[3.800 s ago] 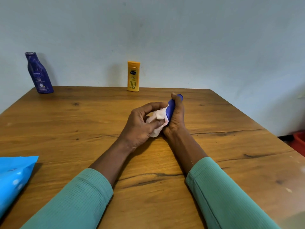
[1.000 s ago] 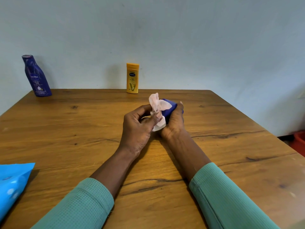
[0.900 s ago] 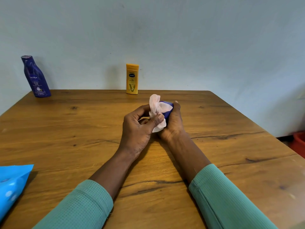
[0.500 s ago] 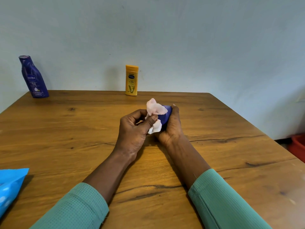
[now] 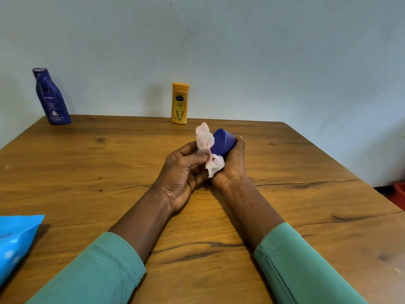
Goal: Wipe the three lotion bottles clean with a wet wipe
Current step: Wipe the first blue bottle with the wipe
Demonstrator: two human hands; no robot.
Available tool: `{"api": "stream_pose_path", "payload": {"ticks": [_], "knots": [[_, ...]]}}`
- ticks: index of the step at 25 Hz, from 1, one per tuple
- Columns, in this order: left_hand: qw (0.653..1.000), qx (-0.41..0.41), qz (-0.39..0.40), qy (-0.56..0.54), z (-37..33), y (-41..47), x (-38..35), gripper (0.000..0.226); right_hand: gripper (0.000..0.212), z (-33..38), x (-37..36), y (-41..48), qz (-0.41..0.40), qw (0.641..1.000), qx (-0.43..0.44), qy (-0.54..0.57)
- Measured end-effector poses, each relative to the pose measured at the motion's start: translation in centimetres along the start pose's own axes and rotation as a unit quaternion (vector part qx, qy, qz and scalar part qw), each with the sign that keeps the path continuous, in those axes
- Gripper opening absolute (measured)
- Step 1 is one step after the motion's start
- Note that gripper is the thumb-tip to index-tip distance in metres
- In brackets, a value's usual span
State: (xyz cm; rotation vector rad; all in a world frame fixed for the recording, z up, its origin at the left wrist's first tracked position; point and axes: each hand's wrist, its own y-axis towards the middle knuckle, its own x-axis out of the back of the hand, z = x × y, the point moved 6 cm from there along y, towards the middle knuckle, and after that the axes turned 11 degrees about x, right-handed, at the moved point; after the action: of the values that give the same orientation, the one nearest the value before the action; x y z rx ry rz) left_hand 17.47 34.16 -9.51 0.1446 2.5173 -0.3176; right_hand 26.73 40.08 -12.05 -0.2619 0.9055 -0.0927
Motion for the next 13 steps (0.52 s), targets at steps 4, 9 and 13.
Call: {"api": "stream_pose_path", "payload": {"ticks": [4,9,13], "knots": [[0.993,-0.091,-0.032,0.071,-0.3,-0.2,-0.1,0.062,0.076,0.9,0.8,1.1,-0.050,0.994,0.089,-0.037],[0.910,-0.252,-0.160,0.289,-1.7,-1.0,0.3,0.065,0.050,2.7,0.3,-0.4,-0.058,0.968,0.199,-0.139],[0.844,-0.285,-0.228,0.393,-2.7,-1.5,0.5,0.044,0.038,2.3,-1.3,-2.2,0.004,0.957,0.218,-0.193]]}}
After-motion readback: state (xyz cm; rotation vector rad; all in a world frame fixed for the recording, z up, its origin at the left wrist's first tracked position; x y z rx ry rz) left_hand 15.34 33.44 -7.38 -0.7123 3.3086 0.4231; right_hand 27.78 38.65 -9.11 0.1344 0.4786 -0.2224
